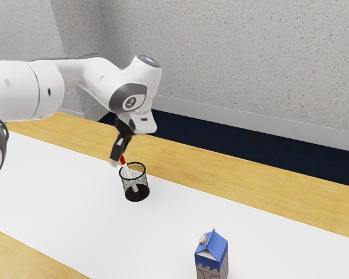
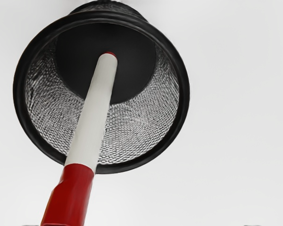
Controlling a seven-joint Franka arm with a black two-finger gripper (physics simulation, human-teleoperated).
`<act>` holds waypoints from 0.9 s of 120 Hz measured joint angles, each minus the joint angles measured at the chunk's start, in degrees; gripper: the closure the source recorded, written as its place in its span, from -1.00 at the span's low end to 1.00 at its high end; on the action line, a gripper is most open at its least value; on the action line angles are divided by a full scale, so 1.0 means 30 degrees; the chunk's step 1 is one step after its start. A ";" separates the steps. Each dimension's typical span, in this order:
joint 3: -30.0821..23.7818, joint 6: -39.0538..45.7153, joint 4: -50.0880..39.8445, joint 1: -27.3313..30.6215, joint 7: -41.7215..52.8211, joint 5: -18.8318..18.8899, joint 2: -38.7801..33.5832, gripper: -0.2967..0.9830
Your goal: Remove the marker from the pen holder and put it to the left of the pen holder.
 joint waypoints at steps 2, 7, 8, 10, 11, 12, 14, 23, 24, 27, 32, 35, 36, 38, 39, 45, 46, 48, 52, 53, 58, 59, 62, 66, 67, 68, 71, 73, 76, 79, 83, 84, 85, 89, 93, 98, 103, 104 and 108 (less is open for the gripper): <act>-0.0024 0.0105 -0.0041 -0.0083 0.0167 0.0000 0.0005 -0.33; -0.0088 0.0347 -0.0005 -0.0226 0.0566 0.0008 0.0009 -0.32; -0.0097 0.0390 0.0016 -0.0244 0.0642 0.0011 0.0006 -0.32; -0.0112 0.0470 0.0067 -0.0271 0.0794 0.0019 -0.0021 -0.32; -0.0117 0.0508 0.0111 -0.0281 0.0868 0.0024 -0.0032 -0.32; -0.0122 0.0545 0.0148 -0.0289 0.0940 0.0028 -0.0042 -0.32; -0.0130 0.0614 0.0224 -0.0302 0.1084 0.0047 -0.0043 -0.32; -0.0114 0.1026 0.0382 -0.0201 0.1689 0.0137 0.0142 -0.31; -0.0110 0.1086 0.0389 -0.0185 0.1752 0.0147 0.0174 -0.31; -0.0093 0.1281 0.0394 -0.0147 0.1936 0.0178 0.0257 -0.31; -0.0059 0.1573 0.0372 -0.0081 0.2226 0.0204 0.0383 -0.30; -0.0031 0.1740 0.0339 -0.0050 0.2392 0.0210 0.0462 -0.30; -0.0023 0.1793 0.0327 -0.0039 0.2445 0.0212 0.0482 -0.29; -0.0010 0.1897 0.0293 -0.0003 0.2550 0.0215 0.0529 -0.29; -0.0006 0.1947 0.0280 0.0022 0.2602 0.0214 0.0560 -0.29; 0.0014 0.2203 0.0199 0.0173 0.2896 0.0210 0.0693 -0.27; 0.0015 0.2240 0.0186 0.0191 0.2942 0.0208 0.0714 -0.27; 0.0026 0.2309 0.0166 0.0216 0.3033 0.0204 0.0747 -0.27; 0.0040 0.2432 0.0119 0.0250 0.3208 0.0191 0.0820 -0.26; 0.0042 0.2460 0.0097 0.0256 0.3250 0.0185 0.0835 -0.25; 0.0048 0.2588 -0.0033 0.0298 0.3451 0.0154 0.0884 -0.24; 0.0049 0.2618 -0.0079 0.0309 0.3489 0.0146 0.0889 -0.24; 0.0051 0.2707 -0.0221 0.0340 0.3601 0.0125 0.0902 -0.23; 0.0053 0.2827 -0.0395 0.0370 0.3742 0.0096 0.0913 -0.22; 0.0053 0.2856 -0.0428 0.0375 0.3776 0.0090 0.0915 -0.22; 0.0054 0.2883 -0.0456 0.0379 0.3809 0.0083 0.0917 -0.21; 0.0054 0.2958 -0.0518 0.0388 0.3904 0.0063 0.0920 -0.20; 0.0054 0.3006 -0.0546 0.0392 0.3966 0.0051 0.0922 -0.20; 0.0054 0.3081 -0.0574 0.0396 0.4055 0.0037 0.0923 -0.19; 0.0055 0.3154 -0.0582 0.0398 0.4139 0.0020 0.0924 -0.17; 0.0054 0.3253 -0.0583 0.0415 0.4243 -0.0001 0.0925 -0.16; 0.0054 0.3276 -0.0580 0.0426 0.4268 -0.0005 0.0925 -0.15; 0.0054 0.3298 -0.0578 0.0441 0.4293 -0.0010 0.0921 -0.15; 0.0054 0.3382 -0.0571 0.0513 0.4389 -0.0023 0.0913 -0.13; 0.0058 0.3456 -0.0568 0.0602 0.4479 -0.0031 0.0919 -0.12; 0.0065 0.3541 -0.0566 0.0698 0.4585 -0.0038 0.0922 -0.10; 0.0060 0.3610 -0.0565 0.0746 0.4679 -0.0052 0.0932 -0.07; 0.0059 0.3623 -0.0564 0.0751 0.4697 -0.0054 0.0935 -0.07; 0.0057 0.3667 -0.0578 0.0779 0.4765 -0.0061 0.0944 -0.04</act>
